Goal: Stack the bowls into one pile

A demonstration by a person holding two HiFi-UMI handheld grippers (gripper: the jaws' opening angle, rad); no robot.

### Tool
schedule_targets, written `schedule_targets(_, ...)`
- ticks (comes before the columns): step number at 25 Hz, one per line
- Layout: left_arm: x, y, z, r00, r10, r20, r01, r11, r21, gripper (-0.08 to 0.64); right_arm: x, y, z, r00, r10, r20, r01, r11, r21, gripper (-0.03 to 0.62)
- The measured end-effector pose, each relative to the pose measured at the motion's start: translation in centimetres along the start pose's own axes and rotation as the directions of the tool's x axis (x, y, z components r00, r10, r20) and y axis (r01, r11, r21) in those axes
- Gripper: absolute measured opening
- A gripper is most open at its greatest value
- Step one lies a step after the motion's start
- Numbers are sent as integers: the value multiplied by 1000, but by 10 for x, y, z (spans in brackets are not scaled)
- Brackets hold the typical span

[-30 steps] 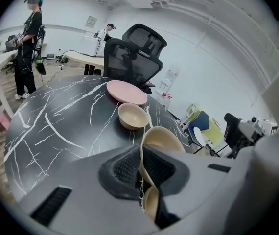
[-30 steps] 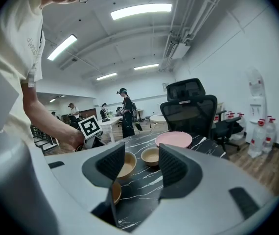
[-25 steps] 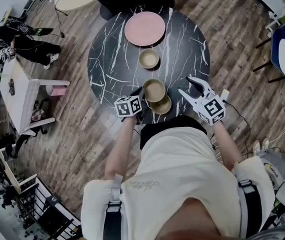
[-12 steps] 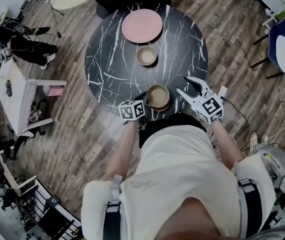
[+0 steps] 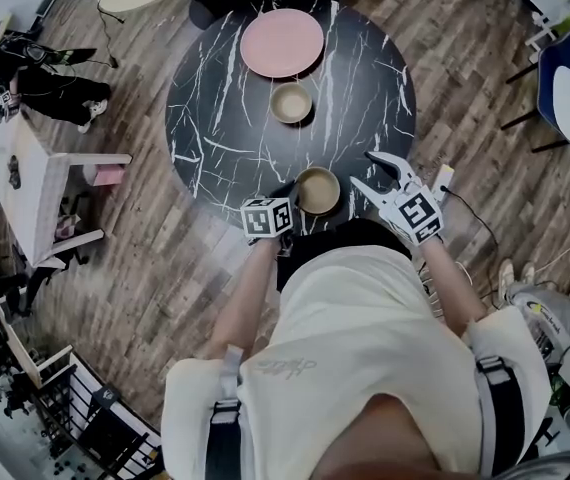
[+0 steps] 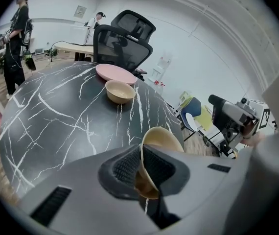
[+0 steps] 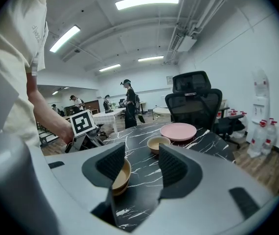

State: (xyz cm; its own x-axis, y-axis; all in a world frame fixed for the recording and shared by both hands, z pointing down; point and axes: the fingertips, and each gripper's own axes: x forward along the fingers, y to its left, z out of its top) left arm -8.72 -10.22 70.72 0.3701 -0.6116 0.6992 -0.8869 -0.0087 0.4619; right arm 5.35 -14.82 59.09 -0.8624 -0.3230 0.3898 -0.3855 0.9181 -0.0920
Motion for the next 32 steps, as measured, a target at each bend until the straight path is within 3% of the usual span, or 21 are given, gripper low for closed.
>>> schedule_targets(20, 9, 4, -20, 997, 66, -43, -61, 991, 120, 38, 8, 2, 5, 1000, 21, -8, -21, 1000, -23, 215)
schedule_targets(26, -6, 9, -3, 993, 113, 41, -118, 981, 153, 63, 10, 7, 5, 999, 41, -19, -42, 999, -21, 215)
schedule_targets(32, -37, 15, 23, 974, 148, 170, -174, 973, 152, 63, 22, 12, 6, 998, 53, -34, -54, 998, -39, 215)
